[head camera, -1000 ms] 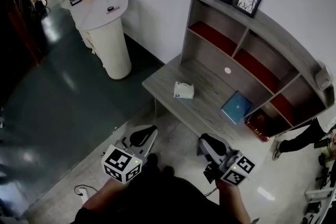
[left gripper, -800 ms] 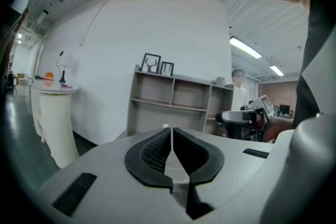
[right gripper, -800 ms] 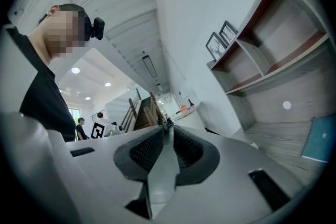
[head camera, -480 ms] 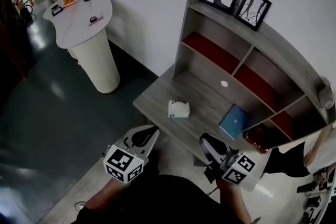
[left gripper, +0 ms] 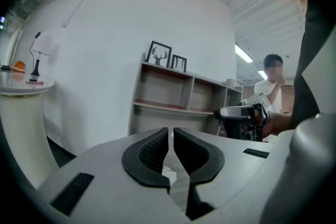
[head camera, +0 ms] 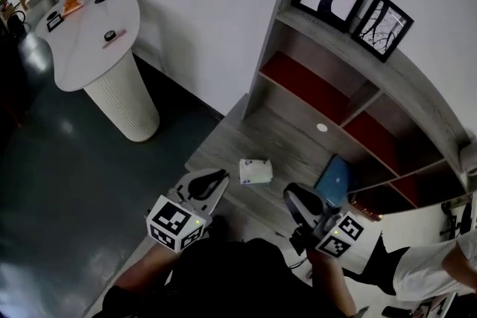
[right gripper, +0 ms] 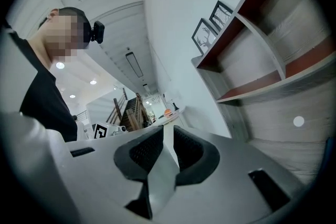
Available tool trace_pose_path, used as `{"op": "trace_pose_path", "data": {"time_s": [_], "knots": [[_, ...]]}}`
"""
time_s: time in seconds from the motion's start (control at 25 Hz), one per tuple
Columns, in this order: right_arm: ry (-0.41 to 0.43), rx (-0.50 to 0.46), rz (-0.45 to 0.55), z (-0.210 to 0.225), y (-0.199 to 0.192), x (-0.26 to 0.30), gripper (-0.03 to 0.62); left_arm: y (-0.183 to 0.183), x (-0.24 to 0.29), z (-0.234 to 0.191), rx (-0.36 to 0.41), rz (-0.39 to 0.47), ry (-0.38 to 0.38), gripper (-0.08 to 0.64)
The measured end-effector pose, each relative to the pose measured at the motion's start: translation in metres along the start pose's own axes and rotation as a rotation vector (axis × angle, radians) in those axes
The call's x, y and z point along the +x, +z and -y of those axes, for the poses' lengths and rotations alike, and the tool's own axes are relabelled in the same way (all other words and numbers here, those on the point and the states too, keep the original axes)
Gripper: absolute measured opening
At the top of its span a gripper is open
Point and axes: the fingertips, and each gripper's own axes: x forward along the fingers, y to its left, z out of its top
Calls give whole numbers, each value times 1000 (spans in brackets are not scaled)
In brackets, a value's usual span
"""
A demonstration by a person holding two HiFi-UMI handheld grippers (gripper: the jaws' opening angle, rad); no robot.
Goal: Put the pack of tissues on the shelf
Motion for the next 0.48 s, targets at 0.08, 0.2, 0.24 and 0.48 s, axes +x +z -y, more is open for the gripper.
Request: {"op": "trace_pose_path", "data": {"time_s": [0.08,0.2,0.24,0.48], "knots": [[-17,8,-1,6,-1,6,21,-2,9,-9,-13,-13,-20,28],[-39,25,-13,15,-4,7,21,-5,23,-15,-42,-24,-40,56],[-44,30,-17,18,-5,7,21,-6,28,-16,-47,-26,-45,66],[-59,57,-33,42,-6,0,21,-19,58,-10,-12,-40,-79,141]]}}
